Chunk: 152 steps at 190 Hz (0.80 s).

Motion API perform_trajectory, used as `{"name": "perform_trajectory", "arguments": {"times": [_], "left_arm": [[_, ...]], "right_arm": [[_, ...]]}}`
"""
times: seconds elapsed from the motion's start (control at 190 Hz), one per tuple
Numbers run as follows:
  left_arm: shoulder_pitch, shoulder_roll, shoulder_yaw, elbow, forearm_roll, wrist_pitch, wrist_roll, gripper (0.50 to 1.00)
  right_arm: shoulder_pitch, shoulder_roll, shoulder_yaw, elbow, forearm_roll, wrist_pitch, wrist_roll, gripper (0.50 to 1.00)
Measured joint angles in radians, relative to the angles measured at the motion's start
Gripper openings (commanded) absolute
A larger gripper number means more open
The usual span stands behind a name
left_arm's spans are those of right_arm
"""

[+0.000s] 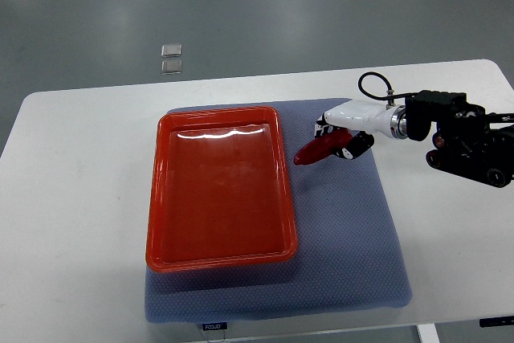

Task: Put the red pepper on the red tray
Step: 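Lift the pepper with the right hand and carry it over the tray, then open the right hand to drop the pepper into the tray, withdraw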

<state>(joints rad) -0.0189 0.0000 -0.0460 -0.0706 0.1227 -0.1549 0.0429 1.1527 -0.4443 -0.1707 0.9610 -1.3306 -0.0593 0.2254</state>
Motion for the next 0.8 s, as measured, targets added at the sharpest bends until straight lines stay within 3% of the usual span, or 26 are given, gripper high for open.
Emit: {"name": "perform_trajectory", "arguments": {"times": [0.326,0.8], "left_arm": [[0.000,0.000,0.000,0.000,0.000,0.000,0.000,1.000],[0.001,0.000,0.000,0.000,0.000,0.000,0.000,1.000]], "right_arm": [[0.125,0.032,0.003,-0.006,0.031,0.009,0.000,0.500],[0.183,0.418,-0.037,-0.207,0.049,0.017,-0.001,0.502]]}}
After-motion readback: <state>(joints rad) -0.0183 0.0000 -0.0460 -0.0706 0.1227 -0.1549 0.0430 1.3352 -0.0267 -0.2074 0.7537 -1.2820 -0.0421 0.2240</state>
